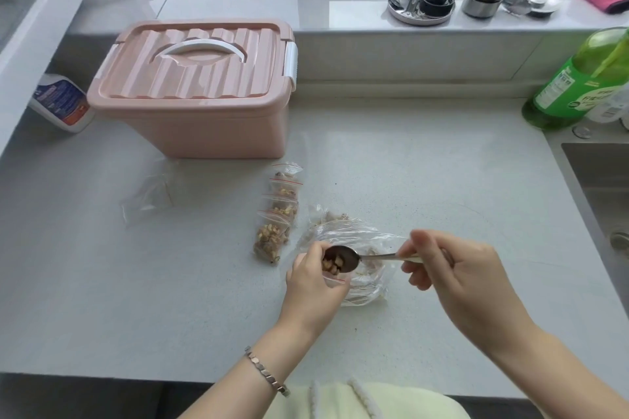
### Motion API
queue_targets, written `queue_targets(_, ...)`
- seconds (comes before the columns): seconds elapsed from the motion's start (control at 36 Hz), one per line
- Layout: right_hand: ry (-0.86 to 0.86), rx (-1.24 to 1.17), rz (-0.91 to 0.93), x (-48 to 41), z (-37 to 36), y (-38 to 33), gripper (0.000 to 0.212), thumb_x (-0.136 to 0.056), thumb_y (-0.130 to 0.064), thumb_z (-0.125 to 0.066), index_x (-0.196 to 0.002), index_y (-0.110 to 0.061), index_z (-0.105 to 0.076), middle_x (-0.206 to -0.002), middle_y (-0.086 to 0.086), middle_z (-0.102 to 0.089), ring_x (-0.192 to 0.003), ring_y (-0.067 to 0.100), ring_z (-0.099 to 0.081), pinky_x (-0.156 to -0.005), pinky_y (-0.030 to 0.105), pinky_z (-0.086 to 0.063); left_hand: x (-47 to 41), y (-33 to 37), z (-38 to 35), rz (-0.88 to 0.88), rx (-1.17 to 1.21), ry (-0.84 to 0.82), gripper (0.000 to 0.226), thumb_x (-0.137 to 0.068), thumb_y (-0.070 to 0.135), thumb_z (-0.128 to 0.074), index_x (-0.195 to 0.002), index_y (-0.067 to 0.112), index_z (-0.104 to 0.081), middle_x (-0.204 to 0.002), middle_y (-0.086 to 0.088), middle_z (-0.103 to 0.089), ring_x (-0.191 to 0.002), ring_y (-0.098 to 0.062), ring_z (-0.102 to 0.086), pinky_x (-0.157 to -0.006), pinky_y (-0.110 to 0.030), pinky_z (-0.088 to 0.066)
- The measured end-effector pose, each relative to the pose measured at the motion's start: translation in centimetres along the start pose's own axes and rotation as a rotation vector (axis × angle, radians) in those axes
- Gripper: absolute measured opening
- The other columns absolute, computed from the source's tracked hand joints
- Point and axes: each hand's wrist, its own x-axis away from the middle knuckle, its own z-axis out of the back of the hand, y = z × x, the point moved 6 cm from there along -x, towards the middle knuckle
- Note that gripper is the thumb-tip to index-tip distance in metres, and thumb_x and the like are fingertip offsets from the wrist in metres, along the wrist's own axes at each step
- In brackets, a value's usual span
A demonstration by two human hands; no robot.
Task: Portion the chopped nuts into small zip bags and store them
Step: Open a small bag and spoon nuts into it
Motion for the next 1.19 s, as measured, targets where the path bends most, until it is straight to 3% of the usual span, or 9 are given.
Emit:
queue_targets(0.08, -0.029, 0.145, 0.152, 0.4, -0.3, -1.1, 0.053, -0.09, -0.061, -0.03, -0.07, -0.025, -0.064, -0.079, -0.011, -0.063, -0.056, 0.004, -0.061, -0.054, 0.023, -0.047, 0.1, 0.0, 0.3, -0.014, 0.031, 0.021, 0.03, -0.076, 0.026, -0.069, -0.099, 0.032, -0.051, -0.099, 0.009, -0.056, -0.104, -0.015, -0.049, -0.094, -0.037, -0.043)
queue_targets(0.17, 0.035, 0.127, 0.19, 0.7, 0.9, -1.6, 0.05, -0.091, -0.059, -0.032, -0.071, -0.027, -0.064, -0.078, -0.014, -0.064, -0.056, 0.001, -0.061, -0.052, 0.017, -0.047, 0.5, 0.1, 0.7, -0.027, 0.06, 0.025, 0.028, -0.077, 0.022, -0.069, -0.095, 0.034, -0.051, -0.094, 0.014, -0.056, -0.103, -0.011, -0.05, -0.091, -0.035, -0.046)
queue_targets(0.28, 0.174, -0.056, -0.01, 0.8, 3.0, -0.2, 0.052, -0.083, -0.066, -0.036, -0.069, -0.026, -0.065, -0.07, -0.008, -0.069, -0.049, 0.006, -0.061, -0.051, 0.008, -0.045, 0.6, 0.0, 1.5, -0.04, 0.108, 0.068, 0.031, -0.077, 0.016, -0.07, -0.091, 0.033, -0.048, -0.089, 0.012, -0.059, -0.097, -0.012, -0.055, -0.082, -0.035, -0.051)
queue_targets(0.44, 0.162, -0.118, -0.26, 0.9, 2.0, 6.0, 0.041, -0.082, -0.043, -0.042, -0.065, -0.014, -0.065, -0.054, 0.009, -0.063, -0.047, 0.018, -0.059, -0.049, 0.02, -0.049, 0.3, -0.6, 2.7, -0.018, 0.145, 0.078, 0.031, -0.078, 0.017, -0.071, -0.089, 0.035, -0.047, -0.094, 0.008, -0.061, -0.092, -0.015, -0.06, -0.083, -0.037, -0.052)
queue_targets(0.56, 0.192, -0.193, -0.31, 1.0, 0.1, 9.4, 0.046, -0.082, -0.052, -0.043, -0.069, -0.014, -0.065, -0.062, 0.013, -0.066, -0.052, 0.016, -0.062, -0.053, 0.021, -0.052, 0.0, -1.1, 3.3, 0.026, 0.16, 0.059, 0.031, -0.078, 0.018, -0.071, -0.091, 0.034, -0.048, -0.1, 0.009, -0.06, -0.094, -0.018, -0.061, -0.084, -0.036, -0.052)
queue_targets(0.72, 0.189, -0.226, -0.329, 0.6, -3.6, 12.5, 0.059, -0.07, -0.08, -0.042, -0.074, -0.026, -0.065, -0.065, -0.002, -0.068, -0.06, 0.009, -0.064, -0.06, 0.019, -0.054, -0.1, -1.4, 3.2, 0.048, 0.169, 0.04, 0.029, -0.08, 0.02, -0.069, -0.093, 0.034, -0.048, -0.108, 0.01, -0.059, -0.096, -0.017, -0.061, -0.086, -0.037, -0.051)
queue_targets(0.86, 0.056, -0.251, -0.338, 0.7, -6.6, 13.2, 0.027, -0.083, -0.041, -0.047, -0.076, -0.024, -0.067, -0.067, -0.001, -0.067, -0.067, 0.013, -0.064, -0.067, 0.03, -0.055, -0.1, -1.4, 3.1, 0.058, 0.175, 0.043, 0.03, -0.08, 0.017, -0.068, -0.095, 0.03, -0.047, -0.108, 0.008, -0.059, -0.089, -0.01, -0.063, -0.078, -0.024, -0.051)
queue_targets(1.06, -0.056, -0.369, -0.436, 1.3, -8.1, 13.2, 0.028, -0.082, -0.034, -0.047, -0.075, -0.017, -0.067, -0.068, 0.007, -0.067, -0.062, 0.013, -0.064, -0.06, 0.024, -0.054, 0.2, -1.6, 3.1, 0.077, 0.182, 0.01, 0.027, -0.083, 0.016, -0.066, -0.097, 0.029, -0.048, -0.113, 0.018, -0.056, -0.084, -0.005, -0.064, -0.077, -0.024, -0.051)
queue_targets(1.19, -0.069, -0.47, -0.593, 1.3, -8.3, 13.7, 0.034, -0.096, -0.02, -0.041, -0.077, -0.003, -0.063, -0.064, 0.013, -0.064, -0.053, 0.014, -0.063, -0.052, 0.019, -0.053, 0.4, -1.5, 3.2, 0.087, 0.181, 0.011, 0.027, -0.082, 0.015, -0.066, -0.098, 0.027, -0.048, -0.107, 0.018, -0.057, -0.079, 0.005, -0.063, -0.079, -0.029, -0.054)
